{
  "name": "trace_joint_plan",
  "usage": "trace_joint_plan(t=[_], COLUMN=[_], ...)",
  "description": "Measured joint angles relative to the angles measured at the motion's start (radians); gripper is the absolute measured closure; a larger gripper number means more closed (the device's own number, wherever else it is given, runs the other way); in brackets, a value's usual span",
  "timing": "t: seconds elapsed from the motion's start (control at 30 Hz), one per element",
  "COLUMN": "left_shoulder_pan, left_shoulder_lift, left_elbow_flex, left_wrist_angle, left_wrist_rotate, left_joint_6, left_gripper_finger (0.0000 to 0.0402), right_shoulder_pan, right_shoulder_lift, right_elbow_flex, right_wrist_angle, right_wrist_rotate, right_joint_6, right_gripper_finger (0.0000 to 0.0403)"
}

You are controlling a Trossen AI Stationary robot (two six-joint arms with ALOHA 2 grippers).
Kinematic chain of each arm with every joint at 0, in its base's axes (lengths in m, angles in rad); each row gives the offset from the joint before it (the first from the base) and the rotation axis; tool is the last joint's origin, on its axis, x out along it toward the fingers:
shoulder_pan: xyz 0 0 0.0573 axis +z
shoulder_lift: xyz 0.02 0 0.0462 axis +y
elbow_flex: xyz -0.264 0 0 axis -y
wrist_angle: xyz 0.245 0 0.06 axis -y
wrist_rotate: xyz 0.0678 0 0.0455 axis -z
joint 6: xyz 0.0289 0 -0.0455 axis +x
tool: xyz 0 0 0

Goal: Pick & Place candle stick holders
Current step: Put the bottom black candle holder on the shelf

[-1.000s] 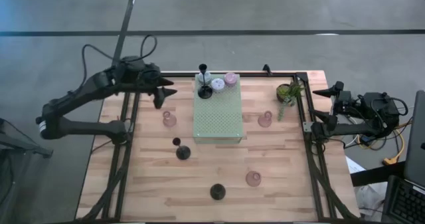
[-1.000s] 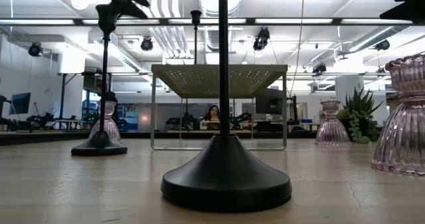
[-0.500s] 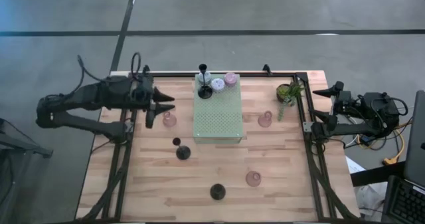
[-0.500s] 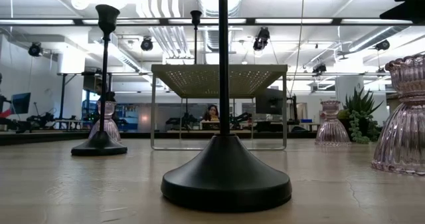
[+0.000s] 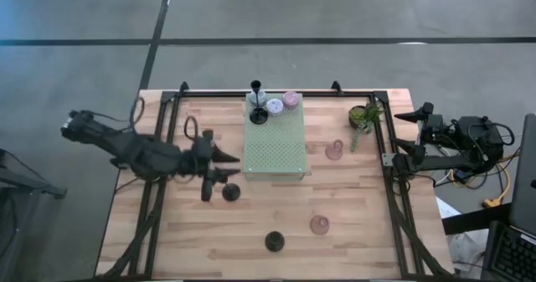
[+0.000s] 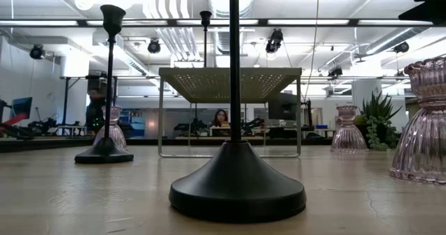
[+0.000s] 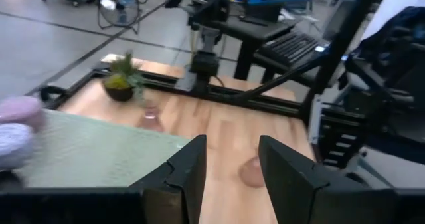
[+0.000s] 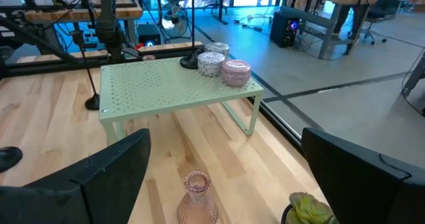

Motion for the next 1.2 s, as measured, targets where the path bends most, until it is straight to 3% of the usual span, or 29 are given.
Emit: trace_joint_plan(t=[0.27, 0.7, 1.03, 1.2], left_shoulder_pan=[-0.104, -0.186, -0.240, -0.240], left_shoulder_lift=[0.151, 0.342, 0.479, 0.560], left_elbow_flex=[0.000, 0.000, 0.000, 0.000], left_wrist_angle=[0.009, 0.053, 0.093, 0.189], left_wrist_rotate=[-0.021, 0.051, 0.051, 0.052], left_joint_6=[-0.064, -0.132, -0.155, -0.109], left_gripper_finger=[0.0259, 0.0258, 0.0199, 0.0198], right_shoulder_pan=[0.000, 0.000, 0.000, 0.000], right_shoulder_lift=[0.000, 0.000, 0.000, 0.000], right_elbow_flex=[0.000, 0.000, 0.000, 0.000], right_wrist_angle=[0.000, 0.000, 0.000, 0.000], right_wrist_rotate=[0.000, 0.000, 0.000, 0.000], right_joint_6=[0.000, 0.000, 0.000, 0.000], right_gripper_finger=[0.0019, 0.0019, 0.0019, 0.0019])
